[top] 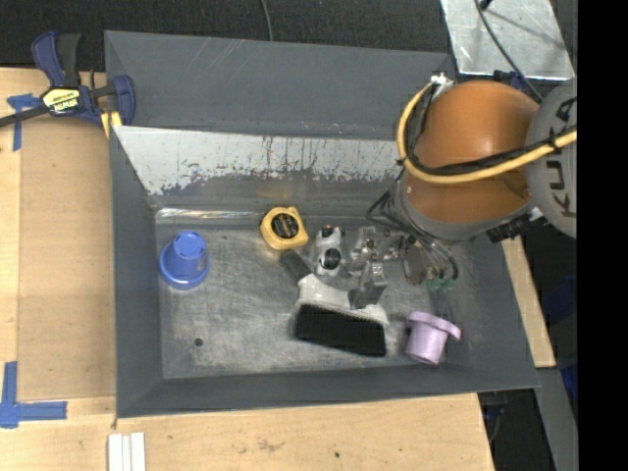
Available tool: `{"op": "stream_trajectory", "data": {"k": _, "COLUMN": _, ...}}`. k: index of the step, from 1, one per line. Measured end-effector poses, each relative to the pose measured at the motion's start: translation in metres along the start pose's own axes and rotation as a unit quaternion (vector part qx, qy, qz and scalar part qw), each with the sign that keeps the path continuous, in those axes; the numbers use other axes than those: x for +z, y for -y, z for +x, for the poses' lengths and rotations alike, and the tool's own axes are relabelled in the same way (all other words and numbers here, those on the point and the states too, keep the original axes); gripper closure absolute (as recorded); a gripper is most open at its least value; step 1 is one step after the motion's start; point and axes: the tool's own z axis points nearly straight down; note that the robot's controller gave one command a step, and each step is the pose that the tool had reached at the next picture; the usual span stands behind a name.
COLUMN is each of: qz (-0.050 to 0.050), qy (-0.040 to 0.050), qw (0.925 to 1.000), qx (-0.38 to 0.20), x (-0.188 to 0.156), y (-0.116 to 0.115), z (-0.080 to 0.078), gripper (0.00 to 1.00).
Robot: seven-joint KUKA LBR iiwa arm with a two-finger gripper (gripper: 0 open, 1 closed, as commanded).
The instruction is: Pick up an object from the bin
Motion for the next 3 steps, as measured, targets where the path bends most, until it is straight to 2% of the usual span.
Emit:
{"op": "stream_trajectory", "data": {"k": 1, "qz": 0.0, "qy": 0.0018, "qw": 0.9985, "qx": -0.054, "x": 0.012, "y": 0.0, "z": 0.001, "gripper": 1.0}}
{"op": "stream_trajectory", "data": {"k": 2, "qz": 0.0, "qy": -0.0003, "qw": 0.9928, "qx": -0.12, "x": 0.068, "y": -0.002, "z": -0.013, "gripper": 0.0}}
{"op": "stream_trajectory", "data": {"k": 3, "qz": 0.0, "qy": -0.0001, "qw": 0.9928, "qx": -0.12, "x": 0.068, "y": -0.002, "z": -0.013, "gripper": 0.0}}
